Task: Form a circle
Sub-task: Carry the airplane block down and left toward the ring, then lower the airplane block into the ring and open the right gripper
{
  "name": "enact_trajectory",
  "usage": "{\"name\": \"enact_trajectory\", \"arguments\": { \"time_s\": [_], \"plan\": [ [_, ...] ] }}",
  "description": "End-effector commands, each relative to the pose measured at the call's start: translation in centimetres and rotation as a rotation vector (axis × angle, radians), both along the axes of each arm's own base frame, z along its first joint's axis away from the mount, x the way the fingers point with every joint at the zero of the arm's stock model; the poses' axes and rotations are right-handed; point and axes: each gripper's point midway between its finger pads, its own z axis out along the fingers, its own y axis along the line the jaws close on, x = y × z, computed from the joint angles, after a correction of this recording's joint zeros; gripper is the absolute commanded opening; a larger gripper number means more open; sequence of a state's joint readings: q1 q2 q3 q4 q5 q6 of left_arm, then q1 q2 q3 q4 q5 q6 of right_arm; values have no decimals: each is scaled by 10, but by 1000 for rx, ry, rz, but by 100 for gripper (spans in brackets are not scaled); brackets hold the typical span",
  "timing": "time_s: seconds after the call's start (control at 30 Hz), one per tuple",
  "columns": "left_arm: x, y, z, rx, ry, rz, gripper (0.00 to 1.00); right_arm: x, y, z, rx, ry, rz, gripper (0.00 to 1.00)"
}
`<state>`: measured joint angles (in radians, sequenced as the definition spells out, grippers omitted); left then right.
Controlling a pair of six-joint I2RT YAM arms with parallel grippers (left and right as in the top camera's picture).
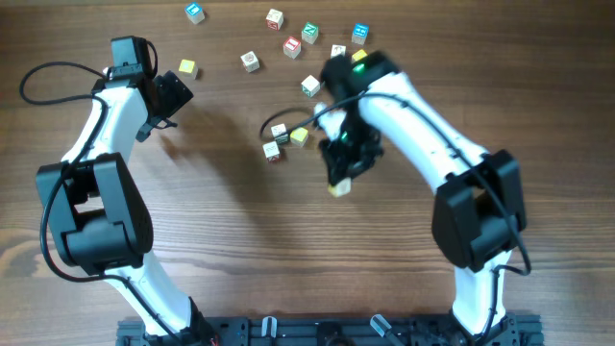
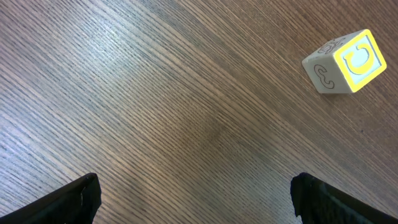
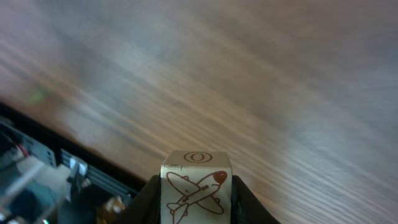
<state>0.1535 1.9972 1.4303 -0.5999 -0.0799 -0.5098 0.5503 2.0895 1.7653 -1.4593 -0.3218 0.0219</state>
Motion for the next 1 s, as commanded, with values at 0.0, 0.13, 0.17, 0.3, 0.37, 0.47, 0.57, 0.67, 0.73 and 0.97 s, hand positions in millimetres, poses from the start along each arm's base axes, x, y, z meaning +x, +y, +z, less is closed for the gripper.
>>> {"name": "enact_trajectory", "arguments": {
  "time_s": [0.0,0.13,0.17,0.3,0.37,0.47,0.57,0.67,0.73,0.97],
  "plan": [
    [4,1,11,7,-27,-6,100,-23,29,-10,6,20,35,22],
    [4,1,11,7,-27,-6,100,-20,61,-33,-35,-131,31,22],
    [4,1,11,7,-27,-6,100,-18,65,-37,-45,-163,23,22],
    [4,1,11,7,-27,-6,100,6,67,-52,-108,-320,-55,21],
    [4,1,11,7,-27,-6,100,23,62,-57,-144,-405,-81,21],
    [4,1,11,6,-27,-6,100,36,72,-59,-96,-468,-54,21],
    [4,1,11,7,-27,-6,100,43,78,-62,-69,-496,-59,21],
    [4,1,11,7,-27,-6,100,44,79,-73,-53,-508,-88,22],
    [4,1,11,6,-27,-6,100,46,81,-74,-46,-515,-89,22],
    [4,1,11,7,-27,-6,100,54,81,-73,-47,-542,-138,40]
  ]
}}
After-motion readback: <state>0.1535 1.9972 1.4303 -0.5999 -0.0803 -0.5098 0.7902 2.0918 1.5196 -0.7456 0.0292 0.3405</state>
